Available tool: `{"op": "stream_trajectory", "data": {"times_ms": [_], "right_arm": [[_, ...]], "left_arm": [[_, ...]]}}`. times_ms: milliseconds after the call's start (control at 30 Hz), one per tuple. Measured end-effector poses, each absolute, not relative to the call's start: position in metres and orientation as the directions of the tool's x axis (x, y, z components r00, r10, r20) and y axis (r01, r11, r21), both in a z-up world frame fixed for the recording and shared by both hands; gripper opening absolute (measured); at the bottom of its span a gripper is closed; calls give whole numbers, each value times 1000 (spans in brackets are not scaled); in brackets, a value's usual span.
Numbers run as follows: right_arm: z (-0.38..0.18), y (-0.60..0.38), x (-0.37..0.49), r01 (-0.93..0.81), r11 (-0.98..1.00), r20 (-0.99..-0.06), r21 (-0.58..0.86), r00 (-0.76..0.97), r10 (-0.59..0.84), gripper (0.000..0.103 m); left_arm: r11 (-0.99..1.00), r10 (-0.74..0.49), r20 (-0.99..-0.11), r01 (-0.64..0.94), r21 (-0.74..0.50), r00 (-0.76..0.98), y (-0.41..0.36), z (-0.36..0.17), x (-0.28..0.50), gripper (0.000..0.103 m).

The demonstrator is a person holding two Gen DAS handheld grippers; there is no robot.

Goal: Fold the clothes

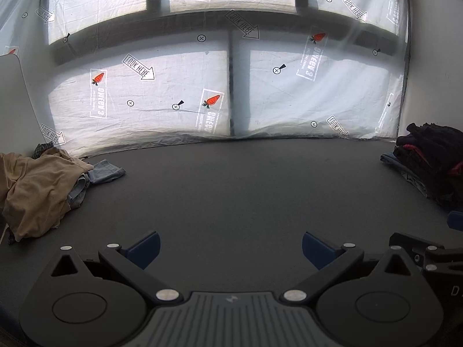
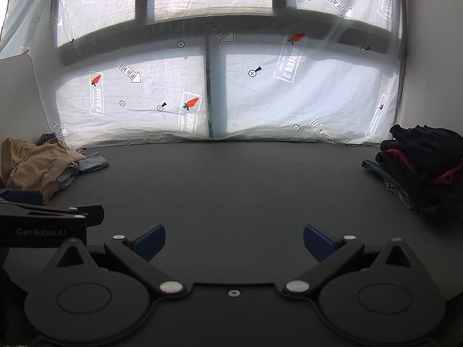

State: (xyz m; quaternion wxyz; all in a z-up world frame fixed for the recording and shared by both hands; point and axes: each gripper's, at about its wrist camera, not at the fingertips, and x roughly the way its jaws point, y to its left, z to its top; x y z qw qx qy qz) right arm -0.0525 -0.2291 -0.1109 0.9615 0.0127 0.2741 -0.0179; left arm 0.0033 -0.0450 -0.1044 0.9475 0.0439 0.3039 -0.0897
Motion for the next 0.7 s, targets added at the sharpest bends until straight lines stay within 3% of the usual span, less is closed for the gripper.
{"op": "stream_trajectory", "data": {"times_ms": [700], "right_arm": [[-119, -213, -66, 91, 996, -542, -12, 837, -83, 103]], "left_arm": [[976, -163, -581, 218, 25, 797, -26, -107, -13, 103]]}}
